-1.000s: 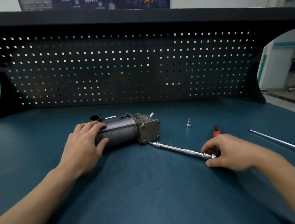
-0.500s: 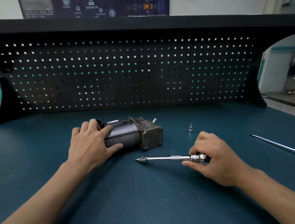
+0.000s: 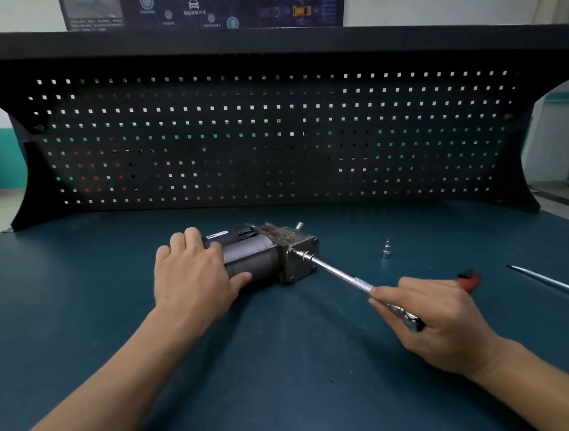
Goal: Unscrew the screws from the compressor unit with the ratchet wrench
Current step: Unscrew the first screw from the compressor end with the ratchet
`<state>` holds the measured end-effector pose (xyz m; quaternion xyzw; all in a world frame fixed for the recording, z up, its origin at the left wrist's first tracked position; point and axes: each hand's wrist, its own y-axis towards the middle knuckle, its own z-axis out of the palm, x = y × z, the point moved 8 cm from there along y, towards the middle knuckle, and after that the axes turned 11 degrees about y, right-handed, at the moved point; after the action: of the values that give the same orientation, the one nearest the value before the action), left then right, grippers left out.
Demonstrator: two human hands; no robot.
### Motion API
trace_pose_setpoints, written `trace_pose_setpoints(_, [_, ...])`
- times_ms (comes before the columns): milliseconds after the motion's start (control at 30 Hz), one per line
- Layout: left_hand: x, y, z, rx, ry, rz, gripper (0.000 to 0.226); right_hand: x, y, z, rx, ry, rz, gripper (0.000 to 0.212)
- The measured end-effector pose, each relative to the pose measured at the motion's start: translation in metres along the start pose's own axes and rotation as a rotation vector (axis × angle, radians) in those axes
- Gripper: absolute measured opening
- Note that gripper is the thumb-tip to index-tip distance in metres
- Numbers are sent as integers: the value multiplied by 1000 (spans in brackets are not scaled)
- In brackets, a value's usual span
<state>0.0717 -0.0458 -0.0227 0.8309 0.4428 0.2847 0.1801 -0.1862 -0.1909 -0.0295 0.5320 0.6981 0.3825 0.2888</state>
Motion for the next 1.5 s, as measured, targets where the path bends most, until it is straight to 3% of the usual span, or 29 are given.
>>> trace_pose_setpoints(233, [6, 2, -4, 33, 1, -28, 69, -1, -1, -2, -34, 42, -5, 14])
trace_pose_setpoints(567, [6, -1, -4, 11, -22, -20, 69, -2, 1, 12, -1, 36, 4, 5])
trace_pose_setpoints(1033, [5, -2, 0, 22, -47, -22, 69, 0, -2, 9, -40, 61, -27, 22])
trace_pose_setpoints(1233, [5, -4, 2, 14, -37, -14, 71, 0, -6, 12, -8, 64, -9, 8])
trace_pose_setpoints(1500, [12, -1, 2, -2, -50, -27, 70, 0, 2, 15, 13, 56, 1, 5])
